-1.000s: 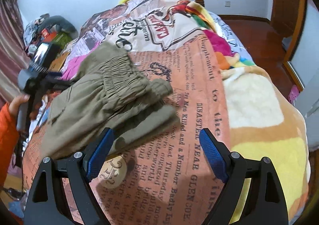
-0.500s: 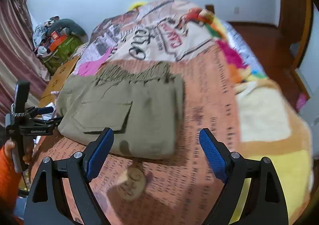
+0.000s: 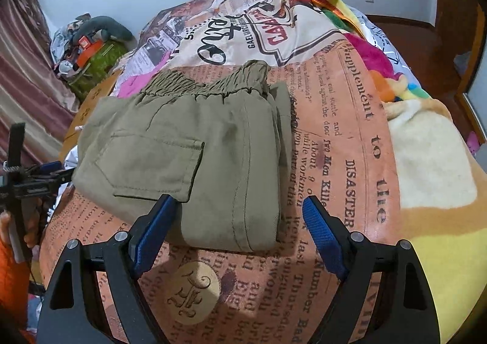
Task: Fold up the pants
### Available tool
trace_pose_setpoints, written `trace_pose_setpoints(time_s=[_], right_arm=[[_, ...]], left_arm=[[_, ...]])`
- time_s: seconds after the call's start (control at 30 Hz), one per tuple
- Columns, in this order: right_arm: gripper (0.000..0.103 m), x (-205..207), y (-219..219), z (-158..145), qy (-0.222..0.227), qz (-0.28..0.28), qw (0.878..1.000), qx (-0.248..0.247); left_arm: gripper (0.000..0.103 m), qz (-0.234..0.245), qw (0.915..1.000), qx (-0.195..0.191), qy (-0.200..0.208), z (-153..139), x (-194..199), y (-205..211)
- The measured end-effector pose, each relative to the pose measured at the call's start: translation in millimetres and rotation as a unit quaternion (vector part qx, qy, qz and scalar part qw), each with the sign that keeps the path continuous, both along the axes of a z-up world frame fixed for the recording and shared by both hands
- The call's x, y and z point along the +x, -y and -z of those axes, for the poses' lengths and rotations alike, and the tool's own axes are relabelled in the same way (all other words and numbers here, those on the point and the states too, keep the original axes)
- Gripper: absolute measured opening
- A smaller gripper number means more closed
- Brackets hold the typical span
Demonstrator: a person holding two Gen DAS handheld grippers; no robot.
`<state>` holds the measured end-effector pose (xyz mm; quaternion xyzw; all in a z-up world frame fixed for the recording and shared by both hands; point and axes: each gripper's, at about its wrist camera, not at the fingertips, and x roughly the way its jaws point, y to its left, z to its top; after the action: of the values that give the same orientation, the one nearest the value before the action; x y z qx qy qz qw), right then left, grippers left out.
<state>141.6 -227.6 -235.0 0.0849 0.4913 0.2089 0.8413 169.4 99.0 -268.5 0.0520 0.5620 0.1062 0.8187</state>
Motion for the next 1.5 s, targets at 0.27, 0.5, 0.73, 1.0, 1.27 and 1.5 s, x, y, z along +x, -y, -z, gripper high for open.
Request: trace_pose_setpoints(time_s=[0.27,0.5,0.73,1.0,1.27,1.5], right_arm=[[0.083,3,0,-1,-0.004,0.005,1.000,0.000],[0.083,4,-2,-1,-0.005,0.002,1.000,-0.007],[0.083,3,-2,-2,-0.003,-0.001,1.000,-0.014],[0.083,14,1,-19,0.013,0.006,1.000,-0.014],[0.083,44,1,-28,0.036,0.014,0.999,-0.029],[0.083,74,4,-4,-0.009,0.002,1.000,-0.017]], left_arm=[[0.102,-0.019,0.9975,-0.059,0.035,-28,-6,-19],[0.102,0.023,0.9928,-0.102,0.057,-38,22,12],[0.103,-0.005,0.9979,-0.059,0.023,-1,30,6],[0.102,-0.033,0.9978,-0.043,0.037,-13,14,-27],[0.102,-0.005,0.9927,-0.098,0.069,-34,37,-13],[0.102,0.018,0.9908,-0.125,0.047,-18,66,4]])
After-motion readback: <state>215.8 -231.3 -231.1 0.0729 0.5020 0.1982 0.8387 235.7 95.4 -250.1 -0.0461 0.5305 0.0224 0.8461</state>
